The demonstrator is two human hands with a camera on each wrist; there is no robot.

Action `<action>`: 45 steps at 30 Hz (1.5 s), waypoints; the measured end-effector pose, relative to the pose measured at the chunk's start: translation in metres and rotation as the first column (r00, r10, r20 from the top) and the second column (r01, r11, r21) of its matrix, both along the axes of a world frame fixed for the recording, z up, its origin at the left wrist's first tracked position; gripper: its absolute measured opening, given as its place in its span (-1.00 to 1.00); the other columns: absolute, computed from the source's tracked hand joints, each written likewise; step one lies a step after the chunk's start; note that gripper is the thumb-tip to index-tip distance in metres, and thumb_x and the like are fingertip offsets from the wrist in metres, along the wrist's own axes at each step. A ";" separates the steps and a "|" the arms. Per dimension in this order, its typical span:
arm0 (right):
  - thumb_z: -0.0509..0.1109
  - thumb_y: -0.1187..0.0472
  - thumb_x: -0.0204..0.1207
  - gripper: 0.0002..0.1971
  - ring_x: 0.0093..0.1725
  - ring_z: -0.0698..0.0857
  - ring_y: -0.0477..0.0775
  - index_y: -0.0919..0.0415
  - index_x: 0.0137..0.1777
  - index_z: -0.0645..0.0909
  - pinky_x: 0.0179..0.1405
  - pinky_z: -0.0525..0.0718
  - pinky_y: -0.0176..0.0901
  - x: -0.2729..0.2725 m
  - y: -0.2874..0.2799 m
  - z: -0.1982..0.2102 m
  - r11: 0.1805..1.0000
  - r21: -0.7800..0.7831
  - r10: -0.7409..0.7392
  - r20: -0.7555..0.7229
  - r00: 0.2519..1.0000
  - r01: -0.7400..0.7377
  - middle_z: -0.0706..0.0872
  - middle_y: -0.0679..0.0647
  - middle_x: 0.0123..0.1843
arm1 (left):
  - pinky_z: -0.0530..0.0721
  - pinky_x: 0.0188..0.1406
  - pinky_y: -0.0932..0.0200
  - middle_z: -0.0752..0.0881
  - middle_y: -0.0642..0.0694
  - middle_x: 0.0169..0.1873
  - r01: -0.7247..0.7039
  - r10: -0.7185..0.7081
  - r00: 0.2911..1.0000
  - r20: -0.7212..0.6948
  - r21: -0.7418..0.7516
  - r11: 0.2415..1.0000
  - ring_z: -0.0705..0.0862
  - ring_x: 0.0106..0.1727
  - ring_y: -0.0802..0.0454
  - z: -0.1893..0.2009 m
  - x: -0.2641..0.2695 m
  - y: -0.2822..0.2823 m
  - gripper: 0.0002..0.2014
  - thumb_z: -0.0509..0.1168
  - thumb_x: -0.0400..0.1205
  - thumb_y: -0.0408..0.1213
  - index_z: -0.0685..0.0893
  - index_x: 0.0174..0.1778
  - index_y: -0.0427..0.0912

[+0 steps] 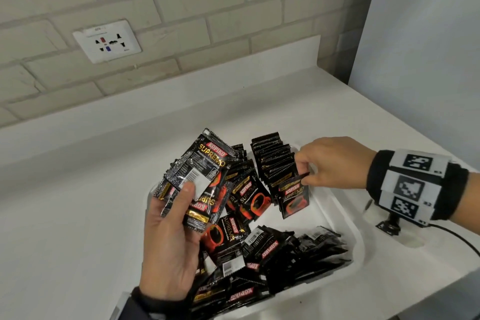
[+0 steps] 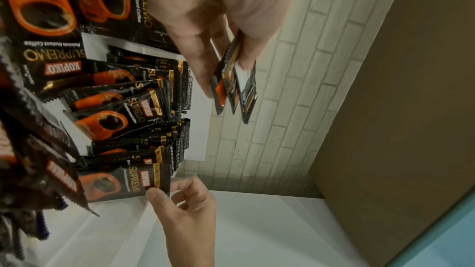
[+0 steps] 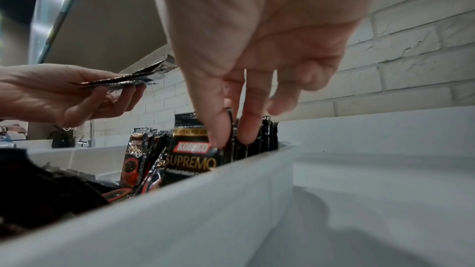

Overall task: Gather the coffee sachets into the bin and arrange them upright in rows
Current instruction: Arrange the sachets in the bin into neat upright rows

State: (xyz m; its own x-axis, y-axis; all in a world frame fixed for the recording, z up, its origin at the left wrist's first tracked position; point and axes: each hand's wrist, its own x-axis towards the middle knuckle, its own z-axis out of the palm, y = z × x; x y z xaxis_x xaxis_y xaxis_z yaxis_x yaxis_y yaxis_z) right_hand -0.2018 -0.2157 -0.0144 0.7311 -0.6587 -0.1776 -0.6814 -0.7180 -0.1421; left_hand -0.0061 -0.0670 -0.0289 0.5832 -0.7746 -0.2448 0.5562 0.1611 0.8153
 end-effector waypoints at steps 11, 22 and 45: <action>0.32 -0.08 0.49 -0.82 -0.08 0.55 -0.11 -0.09 0.02 0.49 -0.25 0.40 -0.20 -0.003 -0.006 -0.001 0.992 -0.110 -0.062 0.046 0.997 0.067 0.57 -0.26 -0.09 | 0.77 -0.47 0.14 0.83 -0.13 -0.23 0.049 -0.050 0.999 0.013 0.035 0.998 0.81 -0.29 0.00 -0.003 -0.004 -0.001 -0.64 0.35 0.35 -0.31 0.59 0.08 -0.16; 0.45 -0.18 0.20 -0.67 -0.43 0.60 -0.40 -0.10 -0.08 0.55 -0.32 0.47 -0.46 0.023 0.013 0.041 0.882 0.470 -0.282 0.516 0.809 0.008 0.72 -0.12 -0.18 | 0.80 -0.18 0.08 0.79 -0.23 -0.03 0.118 -0.126 0.981 0.149 0.063 0.991 0.79 -0.17 -0.01 -0.001 -0.028 -0.014 -0.62 0.40 0.27 -0.37 0.60 0.02 -0.19; 0.17 0.70 0.43 -0.33 -0.19 0.71 -0.23 -0.17 -0.32 0.75 -0.14 0.60 -0.46 -0.003 0.007 0.030 0.863 0.419 -0.134 0.728 0.672 -0.282 0.77 -0.14 -0.22 | 0.64 -0.24 0.09 0.83 -0.15 -0.18 0.257 -0.274 0.955 0.108 0.153 0.954 0.80 -0.24 0.01 0.003 -0.029 -0.012 -0.57 0.38 0.30 -0.25 0.63 0.11 -0.18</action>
